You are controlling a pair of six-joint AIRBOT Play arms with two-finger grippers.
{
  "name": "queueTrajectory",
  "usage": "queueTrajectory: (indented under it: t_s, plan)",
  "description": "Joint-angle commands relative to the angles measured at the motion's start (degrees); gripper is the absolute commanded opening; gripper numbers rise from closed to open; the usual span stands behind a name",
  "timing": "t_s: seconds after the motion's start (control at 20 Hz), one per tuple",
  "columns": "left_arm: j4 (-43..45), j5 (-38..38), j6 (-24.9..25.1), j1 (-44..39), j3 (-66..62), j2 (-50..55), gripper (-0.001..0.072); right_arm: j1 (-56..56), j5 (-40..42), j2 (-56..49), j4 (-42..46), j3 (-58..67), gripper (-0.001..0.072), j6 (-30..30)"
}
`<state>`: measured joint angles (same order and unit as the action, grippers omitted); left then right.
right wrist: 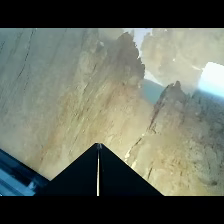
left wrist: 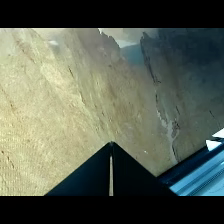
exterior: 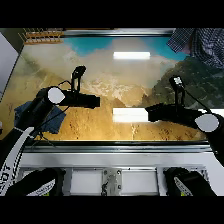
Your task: Fold the clothes and pants, and hang the long-sleeved shirts on hangers.
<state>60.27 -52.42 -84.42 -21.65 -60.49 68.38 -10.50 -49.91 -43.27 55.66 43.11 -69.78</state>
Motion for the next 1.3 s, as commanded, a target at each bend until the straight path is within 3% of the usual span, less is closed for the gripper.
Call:
queueTrajectory:
  t_s: [0.0,0.65,0.7,0.75,0.8,0.9,1.0,1.25]
  plan:
    - [0.0,0.0,0.0,0.0,0.0,0.0,0.0030,0.0,0.0,0.0,0.0,0.0,0.0035,0.0]
    - [0.1,0.0,0.0,0.0,0.0,0.0,0.0032,0.0,0.0,0.0,0.0,0.0,0.0036,0.0]
    - [3.1,-0.4,1.1,0.7,-0.4,0.0,0.0141,0.0,0.0,0.0,0.0,0.0,0.0036,0.0]
    - [8.7,-2.1,1.4,1.8,-1.6,0.0,0.0565,0.0,0.0,0.0,0.0,0.0,0.0036,0.0]
    - [14.7,-3.7,0.1,3.6,-3.1,0.0,0.0710,0.0,0.0,0.0,0.0,0.0,0.0035,0.0]
    - [26.9,-8.1,-3.2,9.9,-6.5,-0.1,0.0711,0.0,0.0,0.0,0.0,0.0,0.0036,0.0]
    - [32.7,-10.5,-4.8,18.8,-8.3,-0.1,0.0711,0.0,0.0,0.0,0.0,0.0,0.0036,0.0]
    - [28.8,-5.6,-7.1,41.8,-1.0,0.0,0.0711,0.0,0.0,0.0,0.0,0.0,0.0036,0.0]
